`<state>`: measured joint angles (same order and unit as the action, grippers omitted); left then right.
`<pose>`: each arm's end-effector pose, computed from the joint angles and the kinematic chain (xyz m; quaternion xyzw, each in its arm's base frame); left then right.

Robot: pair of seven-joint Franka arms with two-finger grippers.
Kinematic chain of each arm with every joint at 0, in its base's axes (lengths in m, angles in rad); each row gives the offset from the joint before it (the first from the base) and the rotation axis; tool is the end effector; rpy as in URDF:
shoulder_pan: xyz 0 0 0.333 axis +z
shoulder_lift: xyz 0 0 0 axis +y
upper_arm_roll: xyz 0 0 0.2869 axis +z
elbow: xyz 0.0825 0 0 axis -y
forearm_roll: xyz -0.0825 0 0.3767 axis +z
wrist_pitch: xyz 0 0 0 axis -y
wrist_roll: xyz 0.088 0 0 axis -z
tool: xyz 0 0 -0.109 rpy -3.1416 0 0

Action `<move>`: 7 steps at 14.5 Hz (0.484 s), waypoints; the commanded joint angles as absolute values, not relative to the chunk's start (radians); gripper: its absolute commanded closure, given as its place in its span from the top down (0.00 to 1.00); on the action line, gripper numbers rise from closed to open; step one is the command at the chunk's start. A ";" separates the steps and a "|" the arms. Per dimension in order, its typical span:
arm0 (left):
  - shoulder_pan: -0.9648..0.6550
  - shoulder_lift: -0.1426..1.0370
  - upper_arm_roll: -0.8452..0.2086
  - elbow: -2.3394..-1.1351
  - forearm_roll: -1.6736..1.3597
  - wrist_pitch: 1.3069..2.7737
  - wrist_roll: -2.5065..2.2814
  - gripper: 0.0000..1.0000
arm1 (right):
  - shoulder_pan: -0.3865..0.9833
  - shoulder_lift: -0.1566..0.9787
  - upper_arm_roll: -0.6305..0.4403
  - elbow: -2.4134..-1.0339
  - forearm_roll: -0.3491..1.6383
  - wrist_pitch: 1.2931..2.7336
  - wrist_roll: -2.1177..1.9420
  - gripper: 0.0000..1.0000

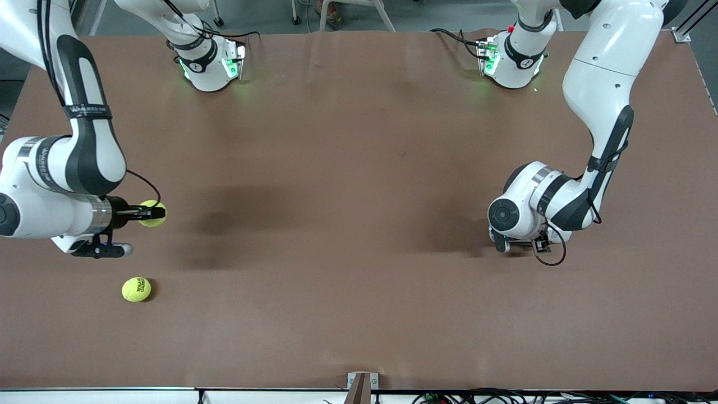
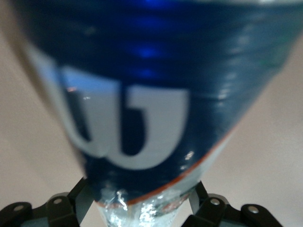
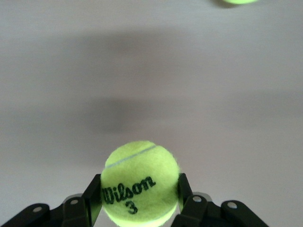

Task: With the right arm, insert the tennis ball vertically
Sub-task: 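Lift the ball with the right gripper while the left gripper stands the can upright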

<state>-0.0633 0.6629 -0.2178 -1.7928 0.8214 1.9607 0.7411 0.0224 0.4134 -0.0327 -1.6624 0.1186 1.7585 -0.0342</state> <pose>0.5779 -0.1135 0.1468 -0.6860 0.6476 0.2623 0.2031 0.6104 0.0060 0.3221 -0.9863 0.0080 0.1564 0.0525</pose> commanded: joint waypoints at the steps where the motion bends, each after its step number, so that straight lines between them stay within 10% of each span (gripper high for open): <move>1: -0.055 0.681 -0.221 -1.798 0.842 2.006 0.721 0.82 | 0.057 0.422 -0.037 -1.654 0.184 1.756 -0.023 0.39; 7: -0.055 0.693 -0.221 -1.796 0.844 2.037 0.721 0.74 | 0.130 0.422 -0.035 -1.600 0.261 1.759 -0.035 0.39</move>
